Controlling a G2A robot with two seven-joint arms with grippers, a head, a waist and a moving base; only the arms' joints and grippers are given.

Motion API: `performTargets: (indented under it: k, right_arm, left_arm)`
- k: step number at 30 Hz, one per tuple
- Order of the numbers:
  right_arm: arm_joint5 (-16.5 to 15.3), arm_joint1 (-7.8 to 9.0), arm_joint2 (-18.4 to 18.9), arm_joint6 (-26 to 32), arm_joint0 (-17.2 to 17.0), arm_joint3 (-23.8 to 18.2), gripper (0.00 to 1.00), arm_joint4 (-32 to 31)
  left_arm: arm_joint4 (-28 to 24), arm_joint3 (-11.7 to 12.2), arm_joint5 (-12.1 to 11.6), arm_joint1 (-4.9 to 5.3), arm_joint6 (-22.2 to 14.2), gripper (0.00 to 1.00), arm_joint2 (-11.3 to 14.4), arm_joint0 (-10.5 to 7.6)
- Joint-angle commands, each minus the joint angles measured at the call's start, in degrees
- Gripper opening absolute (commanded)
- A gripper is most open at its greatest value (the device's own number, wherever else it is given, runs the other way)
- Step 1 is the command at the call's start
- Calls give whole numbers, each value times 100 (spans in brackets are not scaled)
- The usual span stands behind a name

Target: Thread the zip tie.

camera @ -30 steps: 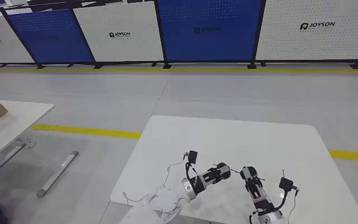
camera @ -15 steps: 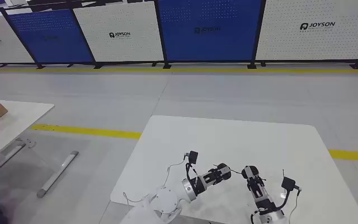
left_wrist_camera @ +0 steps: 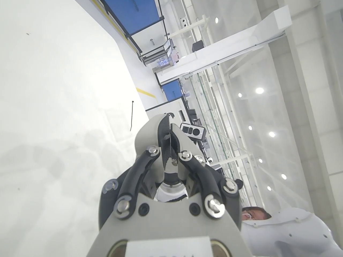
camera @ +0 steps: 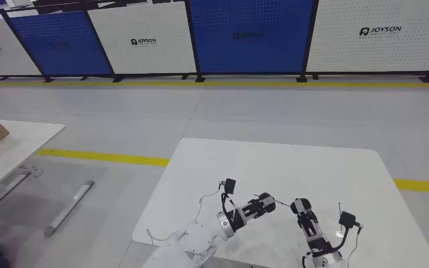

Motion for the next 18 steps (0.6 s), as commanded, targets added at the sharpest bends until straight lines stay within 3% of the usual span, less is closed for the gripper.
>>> performTargets:
  k: [1, 18]
  right_arm:
    - [0, 4, -8, 9, 6, 5, 0, 5]
    - [0, 40, -57, 19, 31, 17, 0, 23]
  left_arm:
    - [0, 9, 16, -2, -13, 0, 2, -15]
    - [97, 44, 50, -9, -24, 0, 21, -49]
